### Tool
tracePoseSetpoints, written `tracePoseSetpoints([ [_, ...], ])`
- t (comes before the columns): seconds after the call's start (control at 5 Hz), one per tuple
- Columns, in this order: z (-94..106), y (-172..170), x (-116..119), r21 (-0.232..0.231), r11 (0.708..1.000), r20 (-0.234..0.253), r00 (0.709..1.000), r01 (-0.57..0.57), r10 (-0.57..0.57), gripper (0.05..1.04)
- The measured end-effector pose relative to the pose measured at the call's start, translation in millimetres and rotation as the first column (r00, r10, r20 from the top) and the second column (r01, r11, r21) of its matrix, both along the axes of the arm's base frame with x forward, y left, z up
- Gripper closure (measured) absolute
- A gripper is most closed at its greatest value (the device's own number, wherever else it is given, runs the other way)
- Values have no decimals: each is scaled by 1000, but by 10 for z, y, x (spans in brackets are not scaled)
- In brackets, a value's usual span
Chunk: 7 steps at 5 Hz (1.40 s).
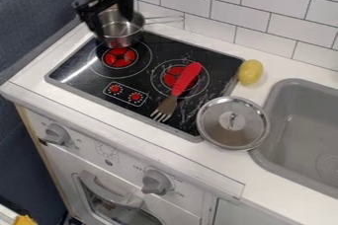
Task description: Move the red fork to the left side of table
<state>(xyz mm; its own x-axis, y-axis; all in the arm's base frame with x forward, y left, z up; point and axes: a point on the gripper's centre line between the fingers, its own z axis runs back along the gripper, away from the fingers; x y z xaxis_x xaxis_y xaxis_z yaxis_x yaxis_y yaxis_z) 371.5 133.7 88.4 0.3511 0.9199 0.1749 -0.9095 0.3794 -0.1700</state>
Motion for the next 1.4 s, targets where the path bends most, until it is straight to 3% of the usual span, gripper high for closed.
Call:
tracePoseSetpoints([
  [0.2, 13, -338, -9, -20, 987, 7, 987, 160, -160, 82],
  [0.4, -36, -803, 12, -41, 917, -17, 917, 397, -397, 82],
  [0.6, -43, -991, 10, -33, 833, -30, 832, 552, -553, 82],
  [0.8, -273, -1158, -21, -82, 749, -90, 743, 658, -663, 82],
  [1.0, -347, -1178, 15, -75, 713, -134, 701, 698, -700, 82],
  [1.2, -387, -1198, 36, -61, 695, -135, 684, 717, -717, 82],
  [1.4, -536, -1267, 12, -83, 671, -150, 657, 737, -739, 82],
])
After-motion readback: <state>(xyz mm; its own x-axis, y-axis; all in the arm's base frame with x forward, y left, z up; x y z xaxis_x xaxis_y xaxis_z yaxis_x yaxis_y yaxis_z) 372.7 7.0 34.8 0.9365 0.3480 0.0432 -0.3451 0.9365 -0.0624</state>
